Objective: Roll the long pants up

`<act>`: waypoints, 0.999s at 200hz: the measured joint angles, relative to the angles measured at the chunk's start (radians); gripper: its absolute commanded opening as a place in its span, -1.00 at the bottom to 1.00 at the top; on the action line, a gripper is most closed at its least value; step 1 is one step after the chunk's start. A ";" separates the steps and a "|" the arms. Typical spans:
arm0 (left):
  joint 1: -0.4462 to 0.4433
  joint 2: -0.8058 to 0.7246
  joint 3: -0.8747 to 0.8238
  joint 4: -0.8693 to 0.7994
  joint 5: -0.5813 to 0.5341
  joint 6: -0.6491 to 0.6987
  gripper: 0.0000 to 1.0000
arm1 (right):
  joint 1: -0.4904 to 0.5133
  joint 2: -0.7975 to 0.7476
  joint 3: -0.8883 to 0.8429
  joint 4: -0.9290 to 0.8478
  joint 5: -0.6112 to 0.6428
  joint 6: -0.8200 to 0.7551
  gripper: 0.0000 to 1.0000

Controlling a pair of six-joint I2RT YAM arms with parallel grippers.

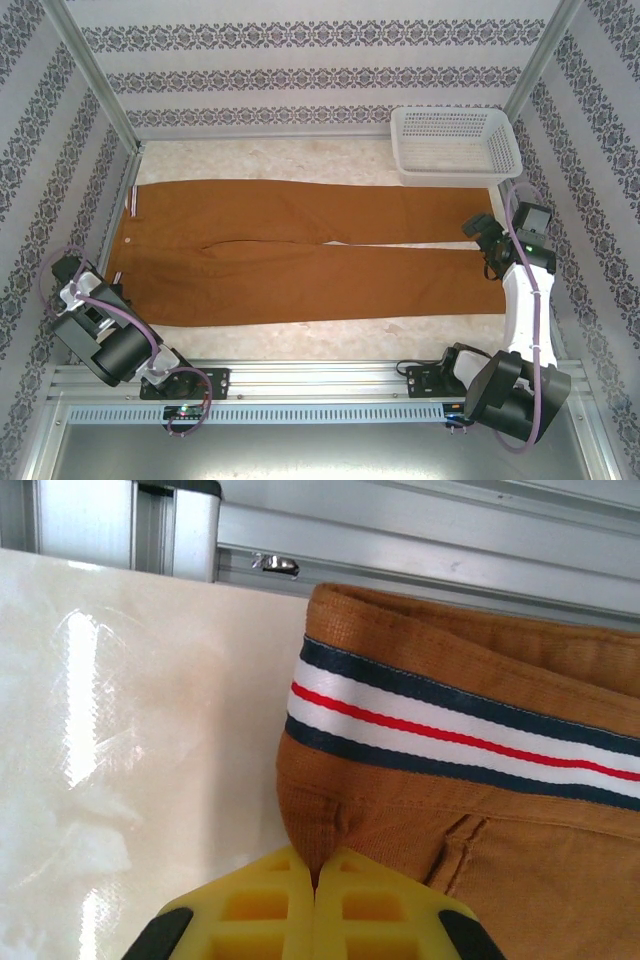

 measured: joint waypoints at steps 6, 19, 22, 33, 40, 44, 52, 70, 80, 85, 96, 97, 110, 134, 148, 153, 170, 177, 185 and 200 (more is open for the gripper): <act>0.000 -0.001 0.005 -0.003 0.003 0.000 -1.00 | -0.013 -0.004 0.000 -0.028 0.029 0.016 0.95; 0.000 -0.006 0.014 -0.008 0.008 0.000 -1.00 | -0.052 -0.017 0.000 -0.080 0.074 0.045 0.95; 0.000 -0.007 0.015 -0.009 0.011 0.000 -1.00 | -0.061 -0.021 0.000 -0.090 0.080 0.050 0.95; 0.000 -0.015 0.019 -0.014 0.018 0.000 -1.00 | -0.090 -0.035 0.000 -0.119 0.098 0.072 0.95; 0.000 -0.021 0.021 -0.017 0.022 0.000 -1.00 | -0.104 -0.042 0.000 -0.135 0.105 0.081 0.95; 0.000 -0.025 0.021 -0.018 0.023 0.000 -1.00 | -0.111 -0.044 -0.001 -0.145 0.108 0.088 0.95; 0.000 -0.032 0.021 -0.019 0.027 -0.001 -1.00 | -0.119 -0.046 -0.001 -0.163 0.113 0.097 0.94; 0.000 -0.036 0.021 -0.019 0.041 -0.004 -1.00 | -0.141 -0.043 -0.005 -0.204 0.114 0.117 0.94; 0.000 -0.035 0.021 -0.019 0.049 -0.004 -1.00 | -0.162 -0.038 -0.017 -0.224 0.100 0.125 0.93; 0.000 -0.035 0.021 -0.019 0.051 -0.004 -1.00 | -0.172 -0.036 -0.026 -0.231 0.092 0.129 0.93; 0.000 -0.035 0.021 -0.019 0.053 -0.004 -1.00 | -0.187 -0.034 -0.060 -0.238 0.073 0.144 0.90; 0.000 -0.035 0.021 -0.019 0.054 -0.004 -1.00 | -0.189 -0.034 -0.066 -0.240 0.071 0.145 0.90; 0.000 -0.032 0.021 -0.018 0.060 -0.006 -1.00 | -0.198 -0.034 -0.113 -0.250 0.051 0.159 0.88; 0.000 -0.021 0.021 -0.016 0.072 -0.007 -1.00 | -0.209 -0.038 -0.169 -0.270 0.048 0.178 0.88; 0.000 -0.016 0.021 -0.014 0.076 -0.007 -1.00 | -0.220 -0.047 -0.177 -0.274 0.052 0.176 0.89; 0.000 -0.014 0.021 -0.014 0.077 -0.007 -1.00 | -0.225 -0.048 -0.177 -0.275 0.053 0.175 0.89; 0.000 -0.014 0.022 -0.014 0.078 -0.007 -1.00 | -0.244 -0.045 -0.182 -0.273 0.056 0.167 0.88; 0.000 -0.014 0.023 -0.014 0.078 -0.007 -1.00 | -0.248 -0.038 -0.184 -0.273 0.056 0.164 0.89; 0.000 -0.014 0.023 -0.014 0.080 -0.007 -1.00 | -0.248 -0.024 -0.186 -0.271 0.056 0.161 0.89; 0.000 -0.014 0.024 -0.014 0.083 -0.008 -1.00 | -0.248 0.017 -0.198 -0.253 0.050 0.156 0.86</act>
